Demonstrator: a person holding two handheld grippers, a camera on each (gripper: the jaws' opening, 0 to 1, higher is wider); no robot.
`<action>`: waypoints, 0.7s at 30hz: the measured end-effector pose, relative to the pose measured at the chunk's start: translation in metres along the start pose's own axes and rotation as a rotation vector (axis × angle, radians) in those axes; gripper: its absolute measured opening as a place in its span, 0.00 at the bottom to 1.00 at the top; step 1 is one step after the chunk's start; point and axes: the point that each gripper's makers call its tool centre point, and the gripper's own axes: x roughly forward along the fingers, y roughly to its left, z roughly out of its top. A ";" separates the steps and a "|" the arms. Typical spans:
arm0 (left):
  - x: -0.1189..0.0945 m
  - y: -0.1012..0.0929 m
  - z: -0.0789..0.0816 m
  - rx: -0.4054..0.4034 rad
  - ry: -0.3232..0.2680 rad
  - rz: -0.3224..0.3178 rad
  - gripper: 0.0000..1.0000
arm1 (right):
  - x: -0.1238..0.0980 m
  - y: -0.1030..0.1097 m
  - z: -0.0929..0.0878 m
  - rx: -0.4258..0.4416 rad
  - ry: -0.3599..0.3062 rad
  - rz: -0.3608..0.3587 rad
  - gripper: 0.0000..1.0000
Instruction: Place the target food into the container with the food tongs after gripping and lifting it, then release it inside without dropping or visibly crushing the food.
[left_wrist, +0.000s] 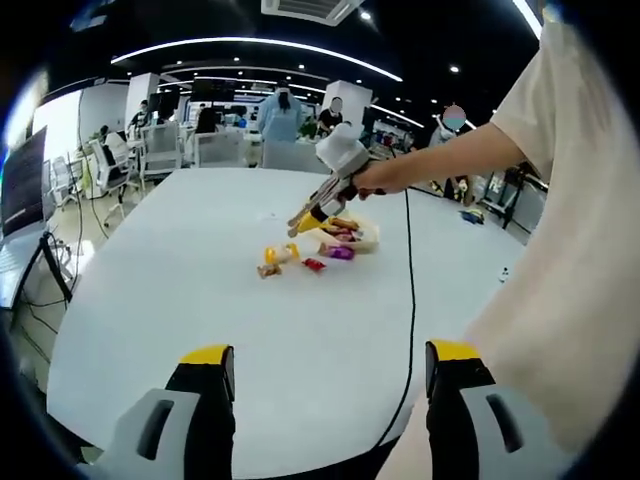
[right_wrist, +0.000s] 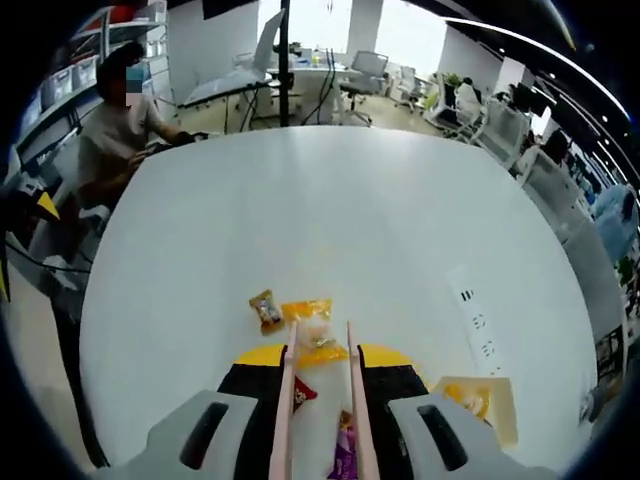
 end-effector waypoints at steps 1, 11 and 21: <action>0.000 0.001 0.000 -0.003 0.001 0.001 0.78 | 0.002 0.001 0.001 -0.006 0.001 0.002 0.26; 0.001 0.005 0.000 -0.012 0.004 0.003 0.79 | 0.017 0.012 -0.001 -0.046 0.036 0.042 0.26; 0.001 0.005 -0.004 -0.026 0.012 -0.004 0.79 | 0.028 0.016 -0.008 -0.104 0.080 0.059 0.26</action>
